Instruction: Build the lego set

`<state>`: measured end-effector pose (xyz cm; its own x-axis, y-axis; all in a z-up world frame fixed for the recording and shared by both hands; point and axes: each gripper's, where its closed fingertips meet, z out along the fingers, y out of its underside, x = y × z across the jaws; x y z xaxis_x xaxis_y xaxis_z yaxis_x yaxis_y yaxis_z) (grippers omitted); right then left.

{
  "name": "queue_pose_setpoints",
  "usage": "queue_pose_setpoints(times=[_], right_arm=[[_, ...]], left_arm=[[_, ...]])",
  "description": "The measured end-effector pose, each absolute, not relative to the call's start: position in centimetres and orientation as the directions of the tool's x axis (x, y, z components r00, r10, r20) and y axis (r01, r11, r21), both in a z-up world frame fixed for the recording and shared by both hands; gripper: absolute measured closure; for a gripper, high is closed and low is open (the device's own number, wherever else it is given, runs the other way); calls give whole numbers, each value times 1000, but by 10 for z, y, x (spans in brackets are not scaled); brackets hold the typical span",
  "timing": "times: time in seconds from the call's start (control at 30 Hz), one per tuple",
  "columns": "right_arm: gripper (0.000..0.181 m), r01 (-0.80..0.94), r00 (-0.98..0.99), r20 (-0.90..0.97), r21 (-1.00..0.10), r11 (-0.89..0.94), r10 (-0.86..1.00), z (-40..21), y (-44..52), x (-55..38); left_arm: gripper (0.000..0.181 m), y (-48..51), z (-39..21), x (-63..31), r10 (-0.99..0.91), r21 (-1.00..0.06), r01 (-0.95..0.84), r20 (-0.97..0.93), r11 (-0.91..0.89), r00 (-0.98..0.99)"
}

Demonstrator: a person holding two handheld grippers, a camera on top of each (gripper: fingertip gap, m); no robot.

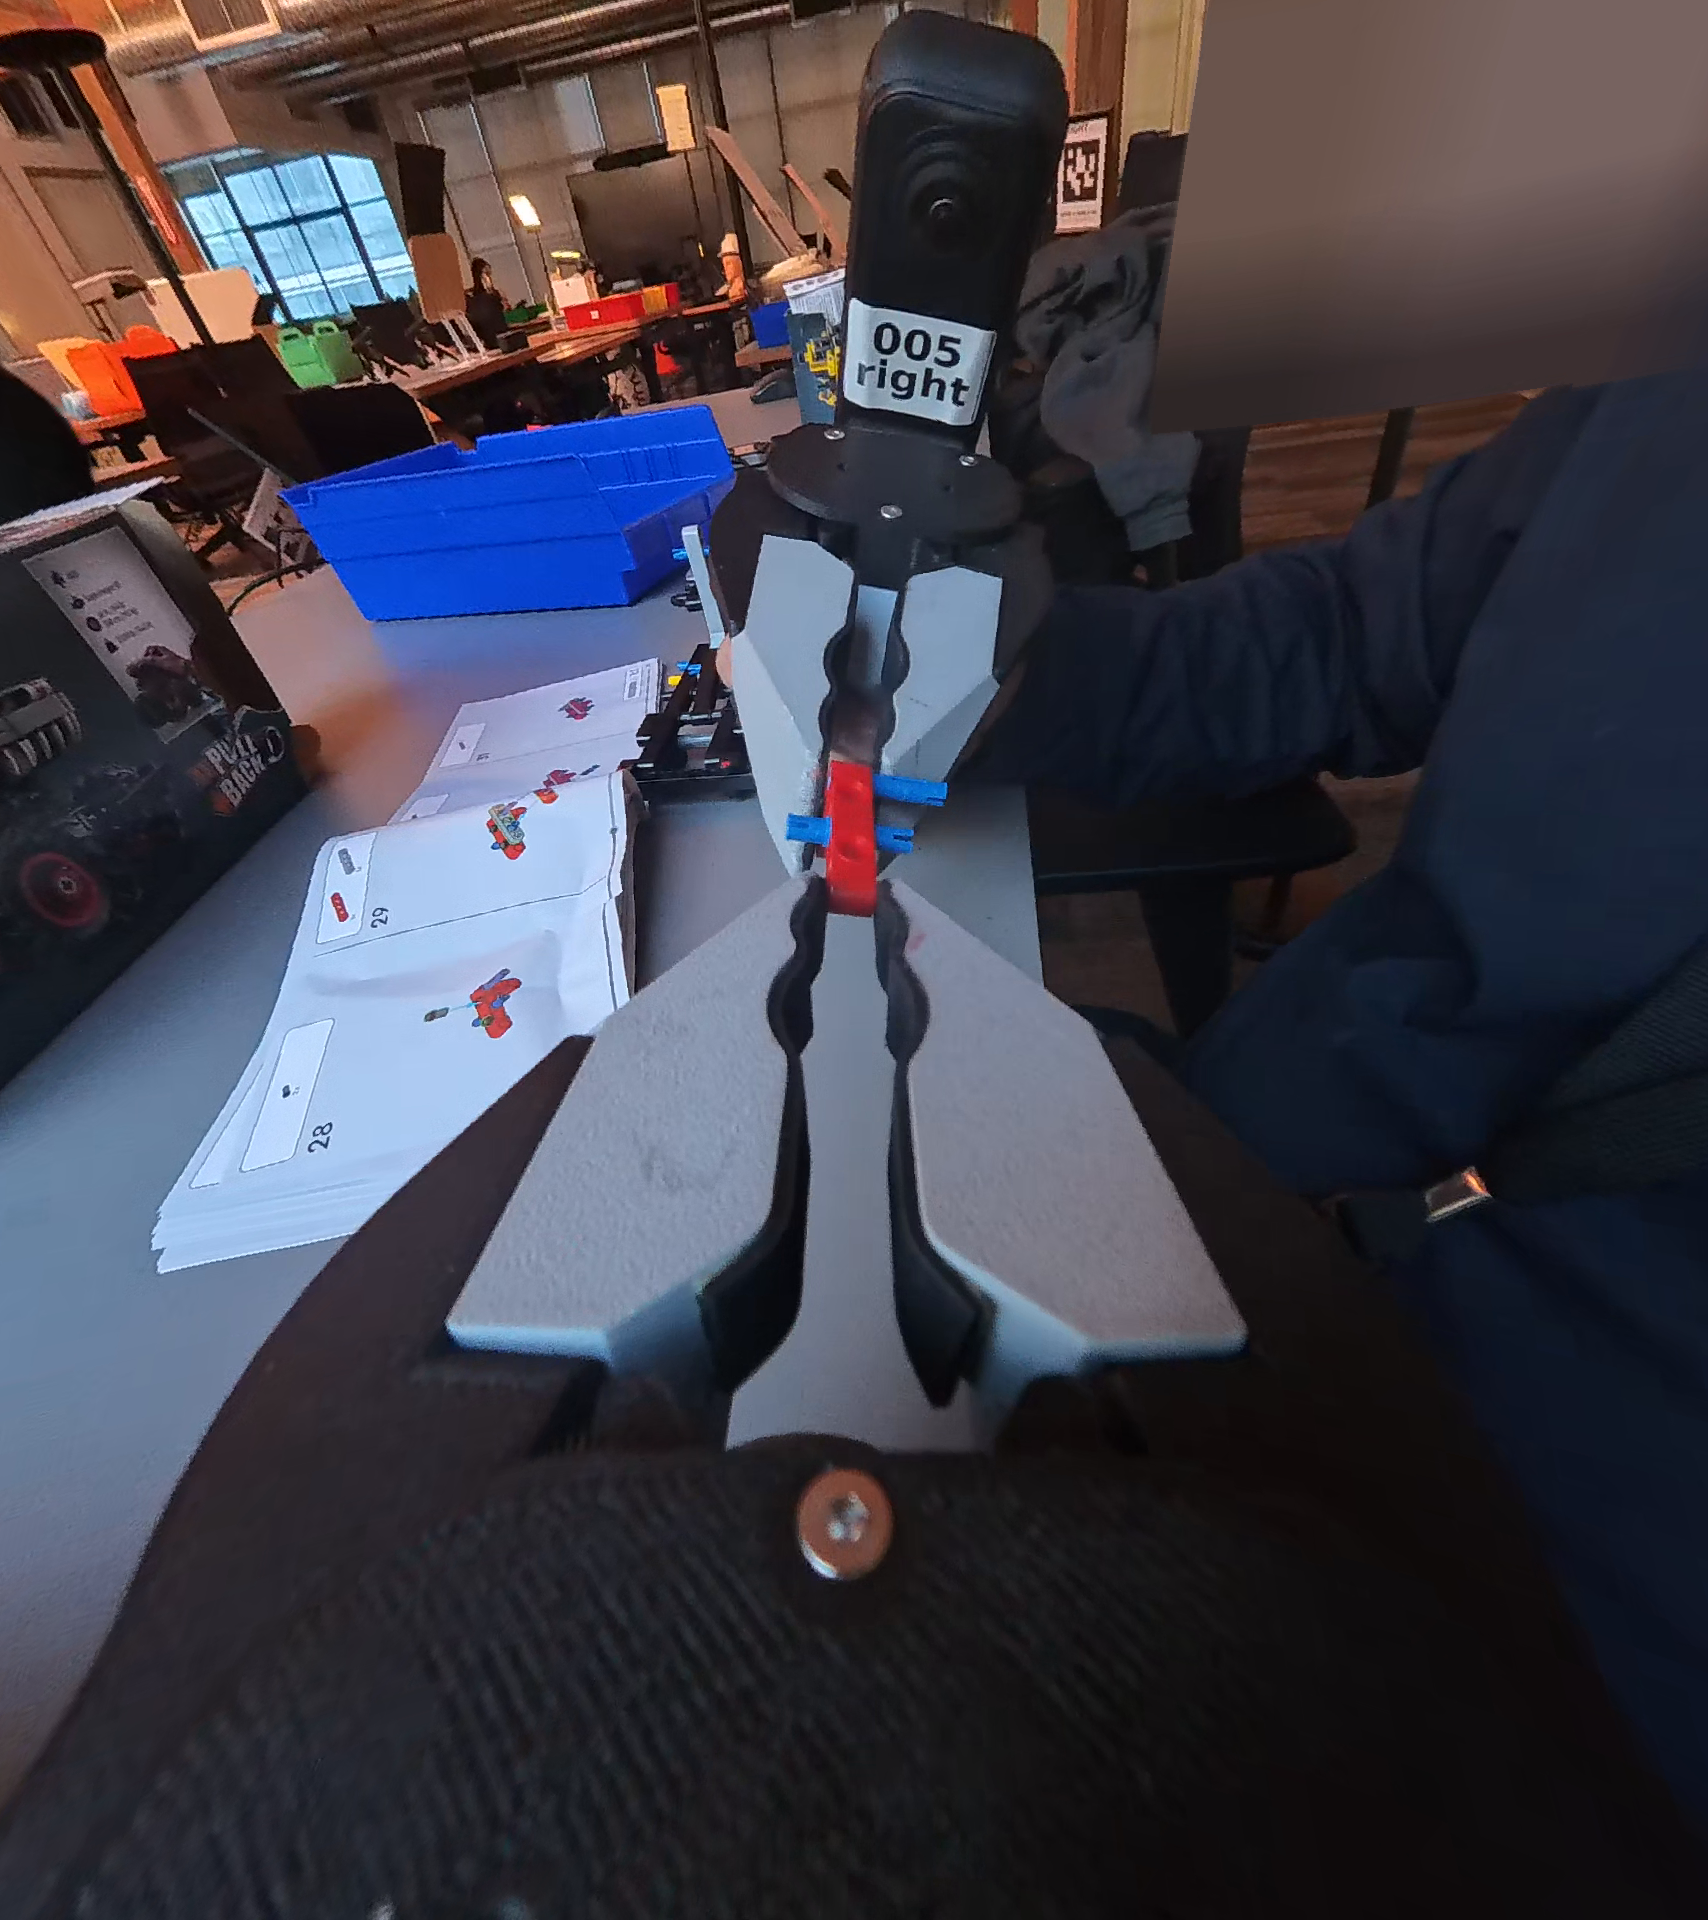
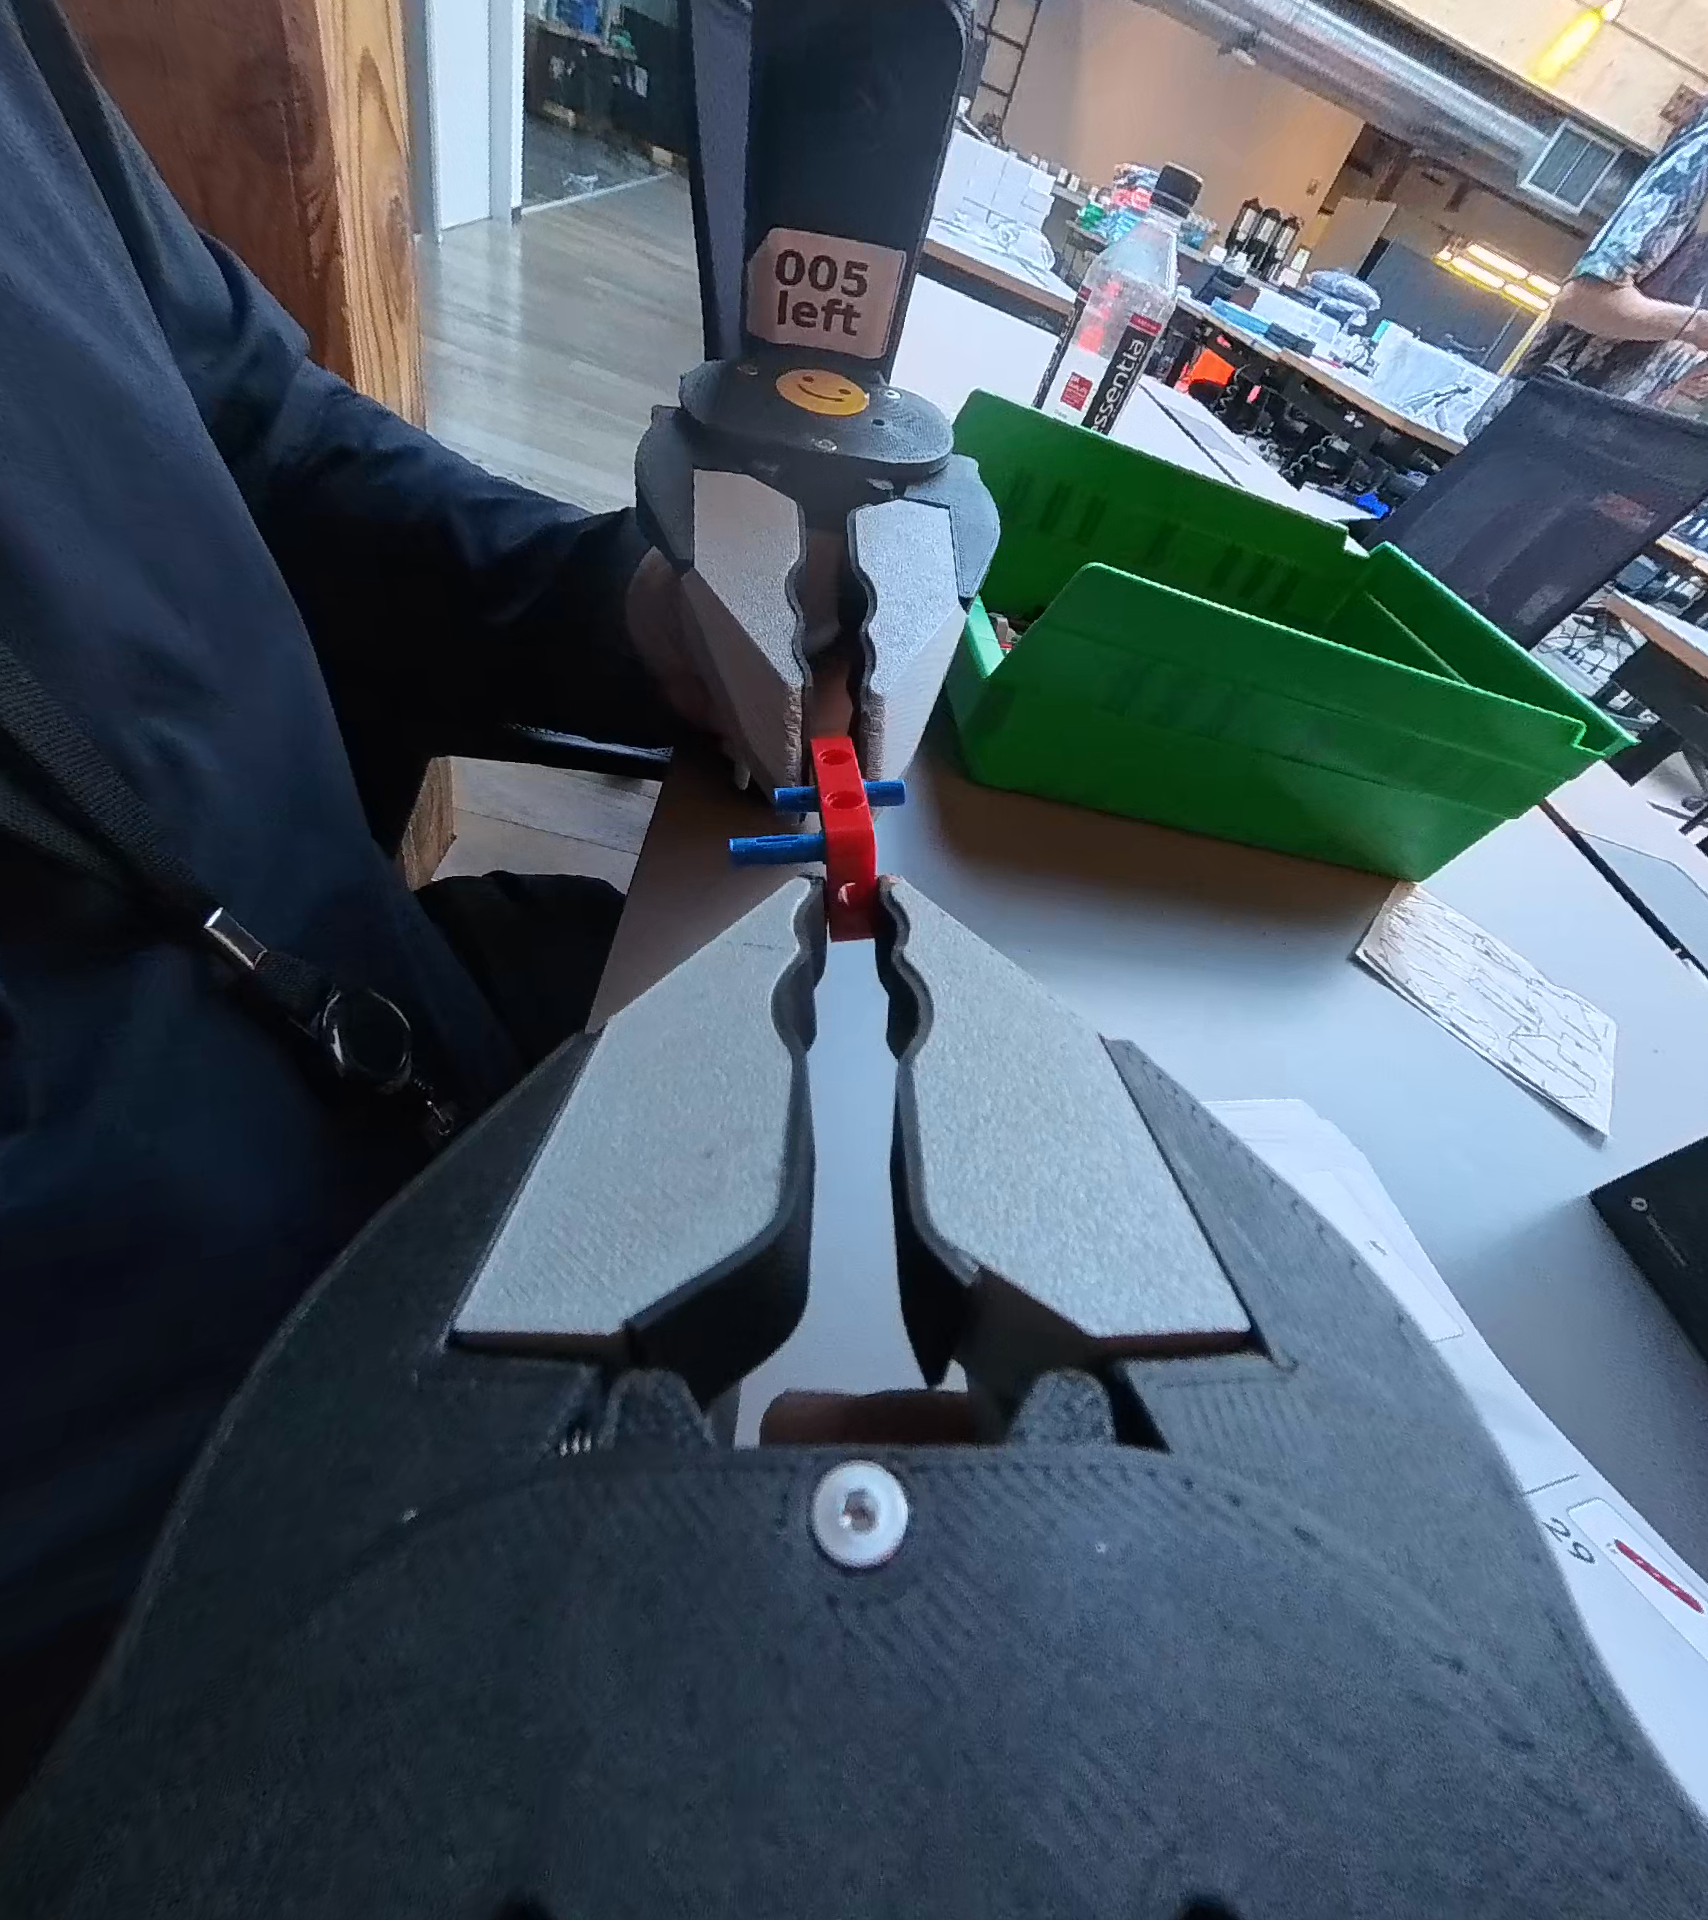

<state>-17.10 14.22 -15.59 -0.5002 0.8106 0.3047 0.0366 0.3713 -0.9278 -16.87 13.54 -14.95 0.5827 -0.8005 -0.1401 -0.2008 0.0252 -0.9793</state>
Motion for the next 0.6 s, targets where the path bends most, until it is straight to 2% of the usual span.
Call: queue_pose_setpoints(times=[0.6], right_arm=[[175, 41, -506, 298, -929, 368, 809, -156, 142, -171]], left_arm=[[177, 137, -151, -170, -782, -972, -230, -175, 42, 598]])
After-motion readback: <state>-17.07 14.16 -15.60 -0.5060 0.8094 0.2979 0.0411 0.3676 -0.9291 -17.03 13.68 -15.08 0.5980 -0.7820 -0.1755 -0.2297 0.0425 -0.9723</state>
